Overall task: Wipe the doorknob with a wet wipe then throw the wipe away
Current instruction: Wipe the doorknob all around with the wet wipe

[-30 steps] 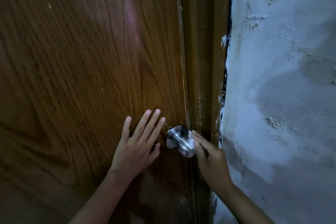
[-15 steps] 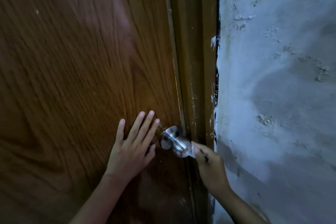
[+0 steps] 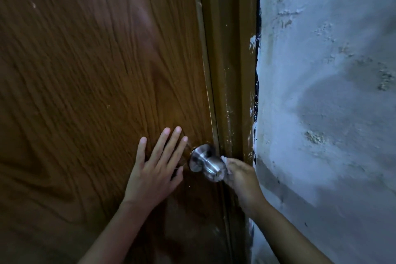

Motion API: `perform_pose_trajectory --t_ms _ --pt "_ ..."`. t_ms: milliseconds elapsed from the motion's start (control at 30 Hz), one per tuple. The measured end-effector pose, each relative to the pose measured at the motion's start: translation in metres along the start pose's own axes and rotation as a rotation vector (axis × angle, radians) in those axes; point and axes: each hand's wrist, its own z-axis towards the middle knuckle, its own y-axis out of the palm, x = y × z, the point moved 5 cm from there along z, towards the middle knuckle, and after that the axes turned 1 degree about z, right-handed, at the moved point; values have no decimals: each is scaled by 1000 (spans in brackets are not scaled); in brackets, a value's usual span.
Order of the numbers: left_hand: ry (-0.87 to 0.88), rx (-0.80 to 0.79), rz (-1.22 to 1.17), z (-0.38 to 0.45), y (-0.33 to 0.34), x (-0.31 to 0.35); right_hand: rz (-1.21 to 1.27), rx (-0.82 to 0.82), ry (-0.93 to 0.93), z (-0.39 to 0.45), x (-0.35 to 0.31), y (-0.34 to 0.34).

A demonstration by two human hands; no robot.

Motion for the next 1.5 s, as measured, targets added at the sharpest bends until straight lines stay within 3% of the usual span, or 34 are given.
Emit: perform_pose_trajectory --t_ms 100,200,500,767,900,1000,1233,1333,1500 --pt "3 3 3 -1 1 0 363 -91 261 -8 16 9" --pt "6 1 11 -1 1 -1 553 -150 378 -17 22 17" --pt "1 2 19 0 -1 0 235 4 87 -8 -14 7" --pt "9 13 25 0 0 0 653 -47 457 -15 6 24" --pt "11 16 30 -1 -1 -1 810 -119 531 -25 12 35" --pt "7 17 29 -1 0 0 824 -86 522 -29 13 30" --pt "5 10 23 0 -2 0 455 71 272 -25 1 7" --pt "0 3 22 0 -1 0 100 86 -13 -22 -16 3" --pt "-2 8 13 1 -1 -1 -545 19 -642 -21 -40 16"
